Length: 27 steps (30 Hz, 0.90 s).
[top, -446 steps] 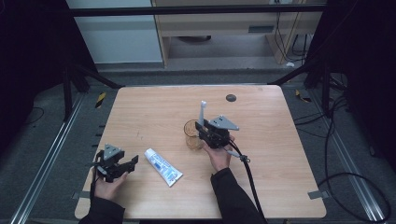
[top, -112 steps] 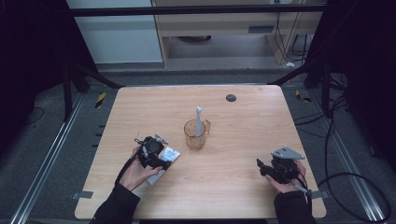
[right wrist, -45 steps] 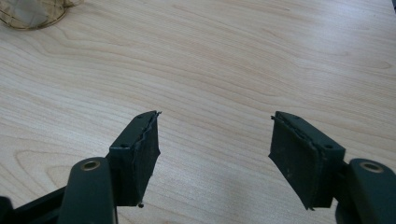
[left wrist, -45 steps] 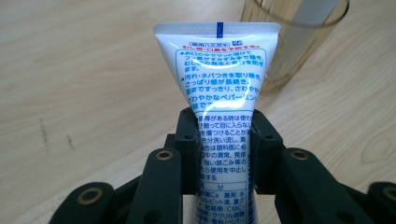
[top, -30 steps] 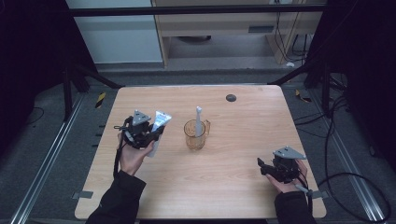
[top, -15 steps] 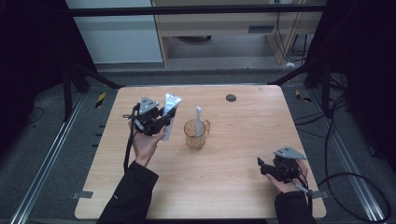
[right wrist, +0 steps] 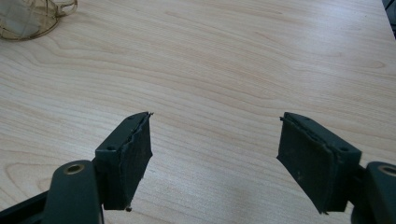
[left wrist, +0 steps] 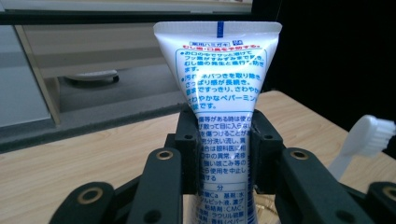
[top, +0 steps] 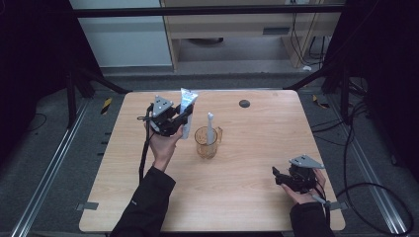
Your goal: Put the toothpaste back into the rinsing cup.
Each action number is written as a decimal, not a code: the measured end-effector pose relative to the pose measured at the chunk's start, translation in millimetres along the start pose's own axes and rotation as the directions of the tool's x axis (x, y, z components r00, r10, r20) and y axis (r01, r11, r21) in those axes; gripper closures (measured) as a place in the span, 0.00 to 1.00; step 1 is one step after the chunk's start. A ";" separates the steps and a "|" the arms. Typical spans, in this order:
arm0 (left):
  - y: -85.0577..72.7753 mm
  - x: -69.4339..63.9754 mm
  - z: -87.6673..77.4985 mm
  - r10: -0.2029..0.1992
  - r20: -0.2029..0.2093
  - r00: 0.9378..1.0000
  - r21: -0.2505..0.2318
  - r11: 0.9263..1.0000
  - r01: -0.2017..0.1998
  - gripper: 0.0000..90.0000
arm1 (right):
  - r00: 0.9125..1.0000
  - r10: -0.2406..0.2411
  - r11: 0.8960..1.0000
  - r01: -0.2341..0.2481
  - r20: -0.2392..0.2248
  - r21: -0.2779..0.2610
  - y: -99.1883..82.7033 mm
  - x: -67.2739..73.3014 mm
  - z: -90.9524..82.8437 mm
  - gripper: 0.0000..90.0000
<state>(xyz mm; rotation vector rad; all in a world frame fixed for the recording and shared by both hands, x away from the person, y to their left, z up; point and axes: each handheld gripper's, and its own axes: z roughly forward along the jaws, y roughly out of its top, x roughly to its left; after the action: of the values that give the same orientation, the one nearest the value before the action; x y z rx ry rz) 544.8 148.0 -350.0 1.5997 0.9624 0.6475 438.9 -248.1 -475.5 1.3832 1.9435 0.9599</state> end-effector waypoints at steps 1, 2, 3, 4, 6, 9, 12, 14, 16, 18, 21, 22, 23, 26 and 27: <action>0.6 -0.5 1.5 -0.001 0.003 1.000 -0.004 1.000 0.001 0.77 | 1.000 0.000 1.000 0.000 0.000 0.000 -0.1 -0.1 0.2 0.29; 0.9 -1.4 2.8 0.001 0.003 1.000 -0.006 1.000 -0.001 0.77 | 1.000 0.002 1.000 -0.002 -0.001 0.002 -0.2 0.0 0.2 0.29; 1.3 -2.3 4.2 0.003 0.003 1.000 -0.010 1.000 -0.003 0.77 | 1.000 0.002 1.000 -0.002 -0.001 0.002 -0.2 -0.1 0.3 0.29; 1.6 -3.2 5.5 0.001 0.005 1.000 -0.013 1.000 -0.001 0.77 | 1.000 0.000 1.000 0.000 -0.001 0.002 -0.3 -0.1 0.3 0.29; 1.6 -4.9 8.0 0.002 0.008 1.000 -0.020 1.000 -0.002 0.77 | 1.000 0.000 1.000 0.000 -0.001 0.002 -0.2 0.1 0.3 0.29; 0.3 -7.2 13.3 0.002 0.016 1.000 -0.024 1.000 -0.002 0.77 | 1.000 -0.003 1.000 0.003 -0.003 0.000 -0.1 0.4 0.4 0.29; -1.7 -9.7 19.4 -0.001 0.023 1.000 -0.029 1.000 0.001 0.77 | 1.000 -0.006 1.000 0.006 -0.004 0.000 0.0 0.7 0.5 0.29; -3.2 -11.6 23.6 -0.002 0.031 1.000 -0.026 1.000 0.002 0.77 | 1.000 -0.002 1.000 0.002 -0.005 0.003 0.0 1.1 0.4 0.29; -4.8 -13.8 27.2 0.005 0.031 1.000 -0.023 1.000 -0.004 0.77 | 1.000 -0.003 1.000 0.003 -0.005 0.001 -0.1 0.9 0.2 0.29; -6.5 -16.0 30.5 0.007 0.034 0.999 -0.023 1.000 -0.006 0.77 | 1.000 -0.006 1.000 0.006 -0.003 -0.001 -0.2 0.5 0.3 0.29; -8.9 -19.1 35.3 0.010 0.040 0.999 -0.025 1.000 -0.009 0.77 | 1.000 -0.005 1.000 0.005 -0.004 0.001 -0.3 1.0 0.3 0.29; -9.6 -20.0 36.8 0.011 0.041 0.999 -0.027 1.000 -0.010 0.77 | 1.000 -0.006 1.000 0.006 -0.004 0.001 -0.3 1.1 0.4 0.29; -10.0 -20.7 38.3 0.011 0.044 0.999 -0.027 1.000 -0.010 0.77 | 1.000 -0.006 1.000 0.006 -0.004 0.002 -0.3 1.2 0.4 0.29; -11.2 -21.9 41.4 0.014 0.051 0.999 -0.025 1.000 -0.013 0.77 | 1.000 -0.008 1.000 0.008 -0.006 -0.001 -0.4 1.5 0.4 0.29; -12.1 -21.7 42.6 0.014 0.050 0.999 -0.024 1.000 -0.013 0.77 | 1.000 -0.010 1.000 0.010 -0.005 -0.002 -0.4 1.5 0.4 0.29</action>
<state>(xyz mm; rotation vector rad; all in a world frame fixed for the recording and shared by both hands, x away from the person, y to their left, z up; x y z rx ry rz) 565.3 108.2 -370.4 1.5961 0.9046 0.6229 438.5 -246.7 -476.1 1.3692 1.9510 0.9615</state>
